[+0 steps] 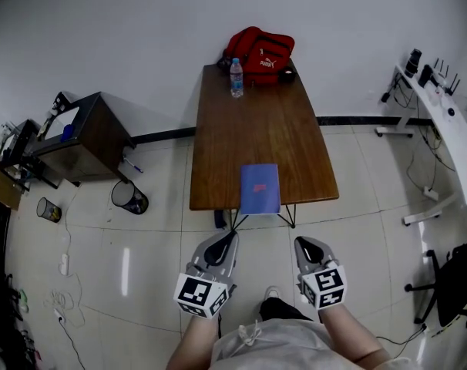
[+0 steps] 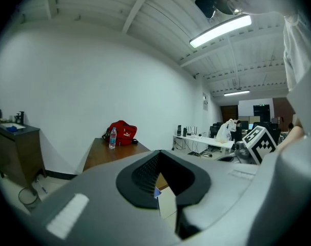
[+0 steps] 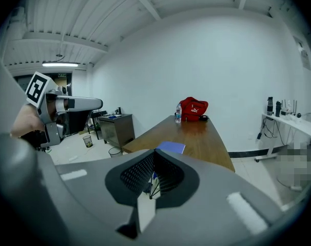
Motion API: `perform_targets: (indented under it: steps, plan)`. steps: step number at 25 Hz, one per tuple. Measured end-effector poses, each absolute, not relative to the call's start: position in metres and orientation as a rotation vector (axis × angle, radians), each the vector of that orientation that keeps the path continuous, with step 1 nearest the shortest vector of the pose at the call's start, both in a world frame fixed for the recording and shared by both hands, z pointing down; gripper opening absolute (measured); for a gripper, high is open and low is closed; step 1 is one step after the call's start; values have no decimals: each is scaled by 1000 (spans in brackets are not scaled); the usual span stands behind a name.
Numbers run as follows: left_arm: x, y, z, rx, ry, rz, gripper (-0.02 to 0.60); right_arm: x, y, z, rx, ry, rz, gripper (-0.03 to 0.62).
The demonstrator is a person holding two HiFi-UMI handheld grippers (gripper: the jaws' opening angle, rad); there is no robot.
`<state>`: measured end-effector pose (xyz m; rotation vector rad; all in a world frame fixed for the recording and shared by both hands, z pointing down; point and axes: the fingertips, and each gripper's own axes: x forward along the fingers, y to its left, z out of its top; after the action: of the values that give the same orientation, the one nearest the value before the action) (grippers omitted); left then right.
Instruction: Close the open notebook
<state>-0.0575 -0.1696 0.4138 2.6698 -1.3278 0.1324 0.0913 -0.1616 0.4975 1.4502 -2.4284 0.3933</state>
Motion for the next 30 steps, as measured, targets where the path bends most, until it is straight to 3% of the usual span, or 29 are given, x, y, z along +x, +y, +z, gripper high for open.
perform_targets:
  steps: [9, 16, 30]
  plan:
    - [-120, -57, 406, 2642, -1351, 85, 6, 31, -53, 487, 1424, -2439, 359, 6]
    - [-143, 4, 403, 2646, -1317, 88, 6, 22, 15, 480, 1490, -2396, 357, 6]
    - [-111, 72, 387, 2639, -1444, 32, 6, 50, 84, 454, 1433, -2484, 237, 6]
